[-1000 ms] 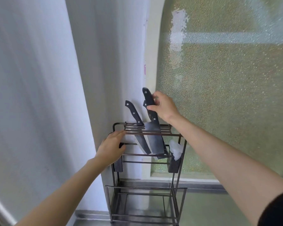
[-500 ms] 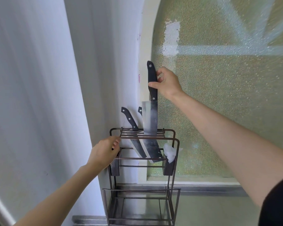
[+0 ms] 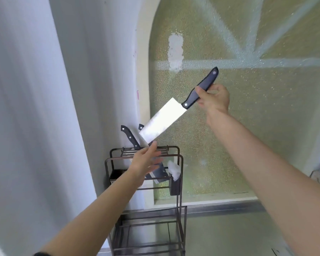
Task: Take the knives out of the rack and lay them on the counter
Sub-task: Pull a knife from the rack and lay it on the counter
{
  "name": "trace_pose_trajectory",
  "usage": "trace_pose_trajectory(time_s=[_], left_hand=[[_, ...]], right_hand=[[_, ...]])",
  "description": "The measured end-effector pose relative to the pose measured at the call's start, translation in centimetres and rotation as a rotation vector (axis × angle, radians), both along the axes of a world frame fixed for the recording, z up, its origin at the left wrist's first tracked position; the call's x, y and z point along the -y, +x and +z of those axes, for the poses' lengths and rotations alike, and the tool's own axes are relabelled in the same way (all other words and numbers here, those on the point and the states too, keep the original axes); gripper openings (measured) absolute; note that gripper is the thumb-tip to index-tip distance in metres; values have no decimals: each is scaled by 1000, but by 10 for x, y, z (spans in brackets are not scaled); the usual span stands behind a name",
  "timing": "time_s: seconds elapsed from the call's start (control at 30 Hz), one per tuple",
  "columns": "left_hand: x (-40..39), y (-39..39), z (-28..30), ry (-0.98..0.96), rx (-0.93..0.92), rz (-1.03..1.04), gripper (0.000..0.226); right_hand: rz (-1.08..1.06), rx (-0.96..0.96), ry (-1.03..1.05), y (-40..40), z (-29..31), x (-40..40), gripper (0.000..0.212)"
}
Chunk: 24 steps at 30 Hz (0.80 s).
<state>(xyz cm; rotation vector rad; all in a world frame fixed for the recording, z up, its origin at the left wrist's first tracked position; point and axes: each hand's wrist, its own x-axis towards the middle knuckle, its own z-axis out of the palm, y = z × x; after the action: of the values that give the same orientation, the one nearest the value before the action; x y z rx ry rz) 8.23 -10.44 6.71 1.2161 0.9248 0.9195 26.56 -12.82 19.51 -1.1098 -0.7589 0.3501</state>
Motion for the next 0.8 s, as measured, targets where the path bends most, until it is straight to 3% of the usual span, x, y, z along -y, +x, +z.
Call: trace_pose_trajectory(time_s=[0.13,0.23,0.33,0.47,0.5,0.57,0.63,0.7,0.73,0.8], left_hand=[[18,43,7,-178,288,-40,45],[30,77,-3,-216,367,35,22],[42,107,-18,-274,458,92,16],[65,141,-43,-270,406,205,35],[71,148,-50,-266,372,224,35],[86,163,-69,-263,285,247,23],[100,176,-90,-249,157,250,14],[113,192,-112,-224,41,218,28],[120,200,-122,-215,-2,193,29],[134,217,-146,-220,-84,134,25]], right_hand=[[37,-368,-9,35,-45,42,29],[79,-536,-67,58,-84,71,43],[95,-675,-116,74,-120,97,44],[102,-778,-243,102,-173,135,24],[48,-754,-309,109,-187,145,28],[-202,-481,-518,125,-217,168,59],[-403,53,-670,136,-246,195,85],[-343,524,-729,141,-271,220,78],[-252,667,-798,142,-283,230,68],[-123,725,-927,141,-312,249,53]])
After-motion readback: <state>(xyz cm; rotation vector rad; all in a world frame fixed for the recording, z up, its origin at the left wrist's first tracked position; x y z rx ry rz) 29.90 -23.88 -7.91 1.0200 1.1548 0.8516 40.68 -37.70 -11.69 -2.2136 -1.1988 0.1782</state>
